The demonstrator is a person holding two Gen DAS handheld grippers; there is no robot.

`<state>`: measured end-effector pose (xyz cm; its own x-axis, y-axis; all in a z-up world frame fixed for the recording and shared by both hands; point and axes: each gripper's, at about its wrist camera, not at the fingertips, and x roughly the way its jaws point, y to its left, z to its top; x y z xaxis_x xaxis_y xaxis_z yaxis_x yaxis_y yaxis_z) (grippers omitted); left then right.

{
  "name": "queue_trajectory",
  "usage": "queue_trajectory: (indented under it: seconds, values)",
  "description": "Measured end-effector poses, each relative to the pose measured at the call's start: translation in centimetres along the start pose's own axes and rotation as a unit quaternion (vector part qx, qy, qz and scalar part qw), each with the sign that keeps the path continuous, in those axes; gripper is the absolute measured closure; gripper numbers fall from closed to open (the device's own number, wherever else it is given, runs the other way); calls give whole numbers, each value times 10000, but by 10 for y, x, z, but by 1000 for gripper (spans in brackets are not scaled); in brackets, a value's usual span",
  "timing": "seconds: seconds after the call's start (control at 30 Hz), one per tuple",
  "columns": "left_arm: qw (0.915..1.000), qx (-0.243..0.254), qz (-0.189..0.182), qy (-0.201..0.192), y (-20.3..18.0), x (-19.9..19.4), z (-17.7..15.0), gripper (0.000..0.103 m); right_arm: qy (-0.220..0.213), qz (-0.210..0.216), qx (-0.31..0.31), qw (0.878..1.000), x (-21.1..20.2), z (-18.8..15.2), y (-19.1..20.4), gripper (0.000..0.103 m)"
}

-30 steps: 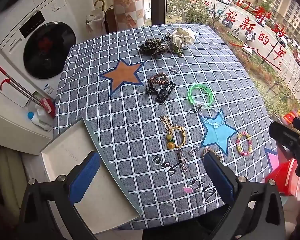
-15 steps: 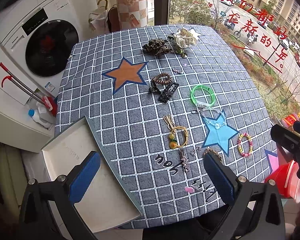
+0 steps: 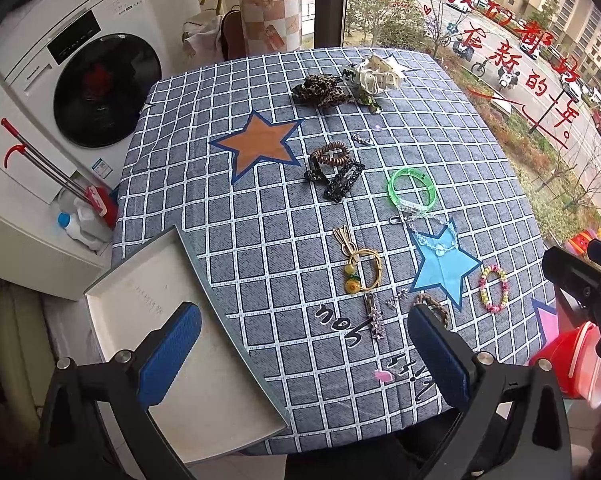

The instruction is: Organize jewelry

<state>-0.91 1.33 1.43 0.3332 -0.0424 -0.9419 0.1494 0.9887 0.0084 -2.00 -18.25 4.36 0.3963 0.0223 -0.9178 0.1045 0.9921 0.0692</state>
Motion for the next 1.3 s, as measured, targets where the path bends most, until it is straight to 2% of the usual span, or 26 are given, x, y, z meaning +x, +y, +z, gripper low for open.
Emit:
queue_trajectory:
  seconds: [1.3]
  values:
    - [10000,0,16,-1,6,-1,-2,0,-10,50,-81,10000,-2,-3,7,0]
